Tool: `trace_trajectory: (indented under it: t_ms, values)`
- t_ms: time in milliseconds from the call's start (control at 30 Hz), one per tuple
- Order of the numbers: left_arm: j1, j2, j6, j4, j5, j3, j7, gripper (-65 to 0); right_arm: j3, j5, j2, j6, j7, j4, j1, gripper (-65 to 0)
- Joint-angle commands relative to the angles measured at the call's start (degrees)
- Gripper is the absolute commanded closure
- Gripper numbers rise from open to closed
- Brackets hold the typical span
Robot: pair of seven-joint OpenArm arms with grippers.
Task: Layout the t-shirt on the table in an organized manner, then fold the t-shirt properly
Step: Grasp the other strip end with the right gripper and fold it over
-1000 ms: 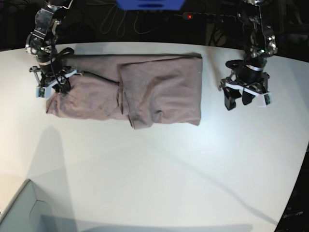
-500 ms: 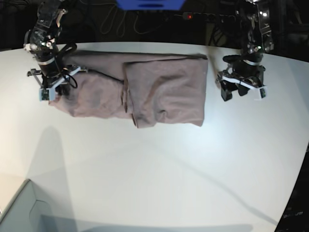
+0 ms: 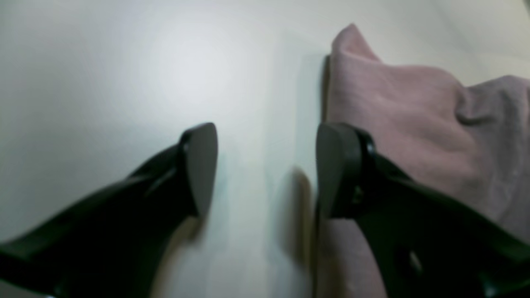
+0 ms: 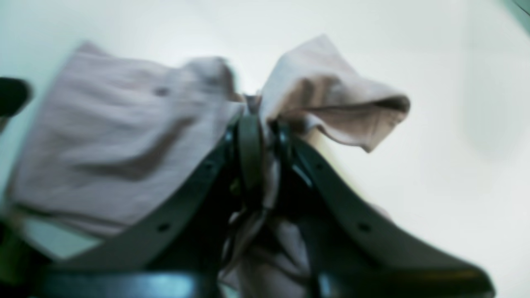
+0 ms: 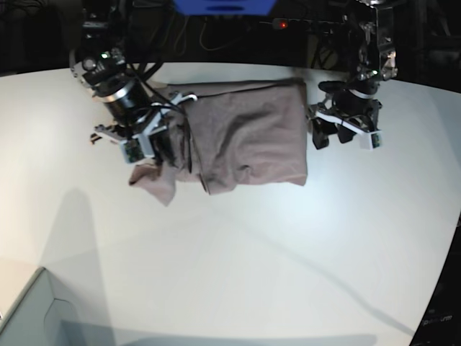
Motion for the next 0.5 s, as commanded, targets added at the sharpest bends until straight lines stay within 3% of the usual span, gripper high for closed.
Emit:
trace_trajectory:
  t_ms: [0,267,467]
  values:
    - [-0.37,-0.32,-0.53,0.9,-0.45,-0.01,-1.23,-36.6,-1.67,1.13,-0.12,0.55,1.95,1.11,0.45,0.0]
    - [-0.37,-0.76,-0.53,0.81,-0.09,2.1,-1.23,-36.6,-16.44,1.04,-0.04,0.46,1.86,-1.26,3.7,0.0]
    - [-0.02,-0.76,-0.53,0.81,-0.45,2.37,-1.23,-36.6,-20.39,1.04,0.05,0.46,1.95,-9.88,8.27,0.0]
